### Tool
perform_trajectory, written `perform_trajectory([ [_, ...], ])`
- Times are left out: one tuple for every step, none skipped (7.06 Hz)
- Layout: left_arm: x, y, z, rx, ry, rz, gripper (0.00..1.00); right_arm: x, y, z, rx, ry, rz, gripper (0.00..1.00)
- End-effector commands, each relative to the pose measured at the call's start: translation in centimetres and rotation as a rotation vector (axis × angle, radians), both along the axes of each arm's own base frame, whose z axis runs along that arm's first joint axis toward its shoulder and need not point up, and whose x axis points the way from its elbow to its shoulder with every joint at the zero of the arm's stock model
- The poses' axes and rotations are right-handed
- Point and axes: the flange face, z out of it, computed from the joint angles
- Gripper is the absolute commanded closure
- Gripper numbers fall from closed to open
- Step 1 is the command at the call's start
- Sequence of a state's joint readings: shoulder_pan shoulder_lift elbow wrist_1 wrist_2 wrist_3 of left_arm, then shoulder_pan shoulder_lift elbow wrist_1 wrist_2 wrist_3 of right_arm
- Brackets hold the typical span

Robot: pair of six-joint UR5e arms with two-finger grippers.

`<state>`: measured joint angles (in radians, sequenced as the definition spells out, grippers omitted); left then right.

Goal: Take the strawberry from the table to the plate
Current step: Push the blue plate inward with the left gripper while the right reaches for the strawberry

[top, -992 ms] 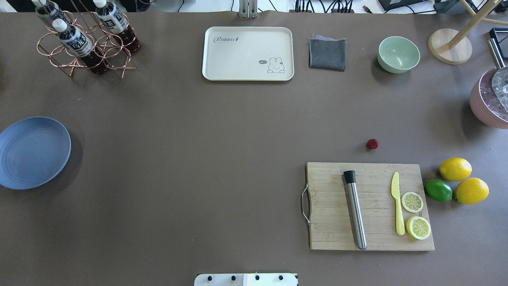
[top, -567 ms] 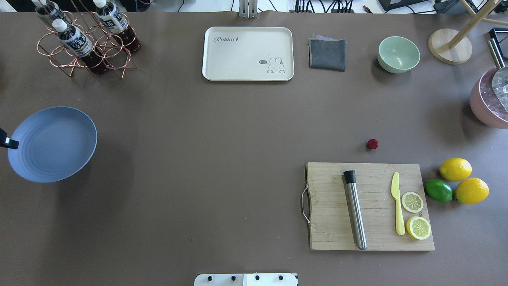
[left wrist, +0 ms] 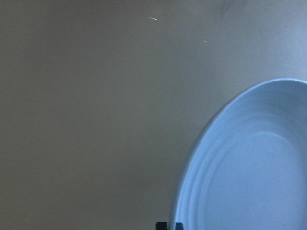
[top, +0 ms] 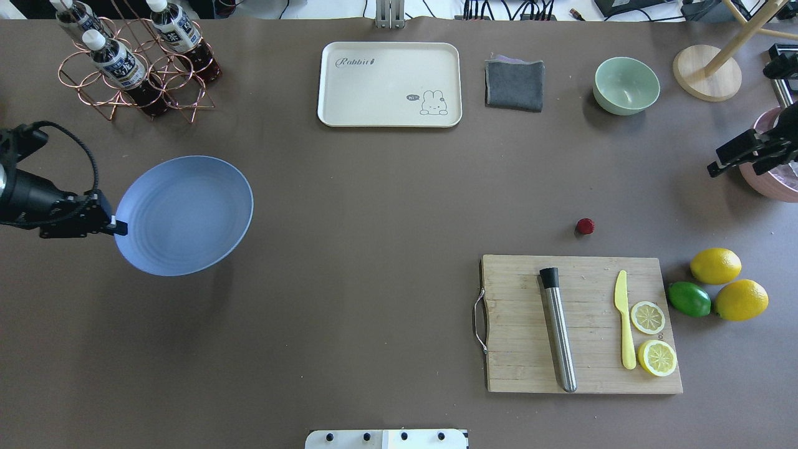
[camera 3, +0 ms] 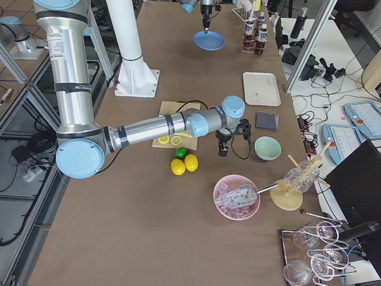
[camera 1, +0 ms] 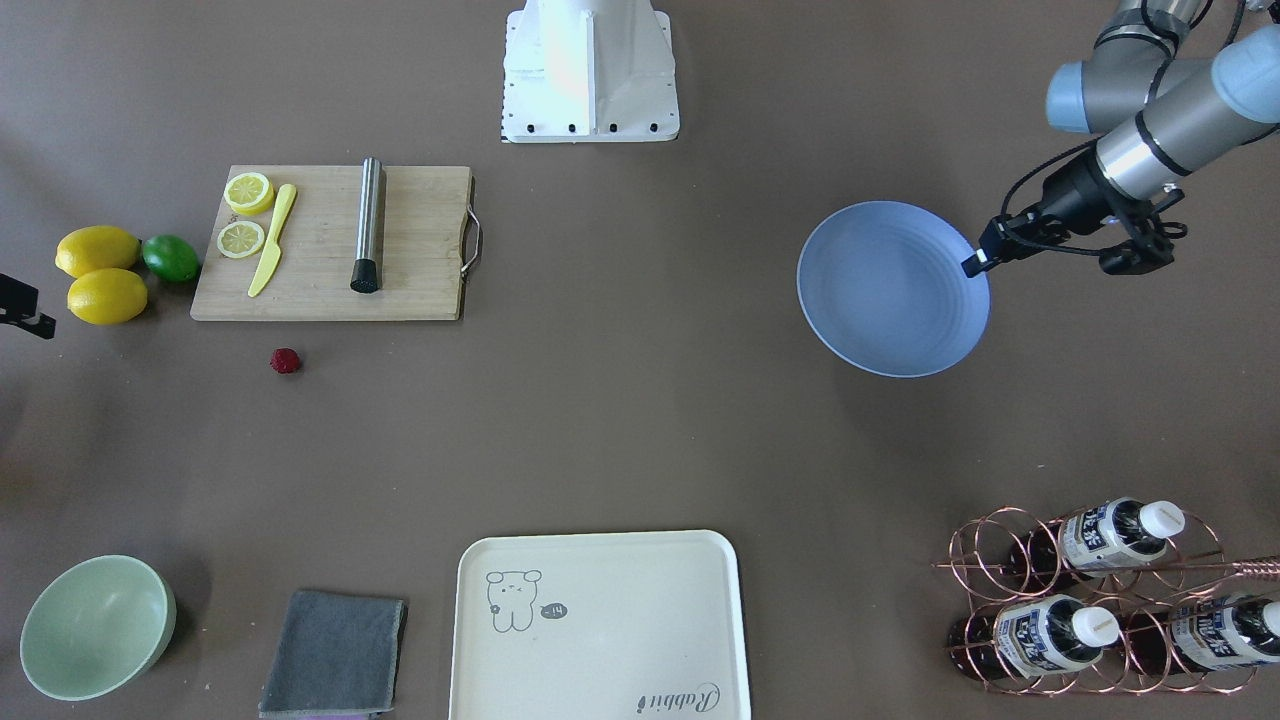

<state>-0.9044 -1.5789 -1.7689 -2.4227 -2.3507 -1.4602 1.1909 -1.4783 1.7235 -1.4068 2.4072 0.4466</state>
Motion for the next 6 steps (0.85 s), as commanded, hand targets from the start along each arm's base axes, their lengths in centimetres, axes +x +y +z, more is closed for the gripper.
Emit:
perform_trajectory([
  [9.1, 0.3, -7.8, -0.075, -0.009, -0.053, 1.00, -7.2, 0.0, -1.9, -0.002, -0.008, 0.019, 0.00],
  [14.0, 0.8, -11.5, -0.074, -0.054, -0.068, 1.00, -10.1, -0.1, -2.5, 0.001, 0.011, 0.017, 0.00],
  [17.5, 2.3, -13.4, -0.069, -0.078, -0.084, 1.00, -13.6, 0.1, -2.9, 0.016, 0.026, 0.006, 0.00],
  [19.5, 3.6, -14.8, -0.100, -0.066, -0.087, 1.00, -16.0, 0.5, -3.9, 0.024, 0.022, 0.000, 0.00],
  [20.7, 4.3, -15.4, -0.099, -0.061, -0.090, 1.00, -18.1, 1.3, -4.3, 0.021, 0.035, -0.002, 0.00],
  [21.3, 4.8, -15.3, -0.092, -0.068, -0.094, 1.00, -19.2, 1.8, -4.4, 0.028, 0.040, -0.014, 0.00],
])
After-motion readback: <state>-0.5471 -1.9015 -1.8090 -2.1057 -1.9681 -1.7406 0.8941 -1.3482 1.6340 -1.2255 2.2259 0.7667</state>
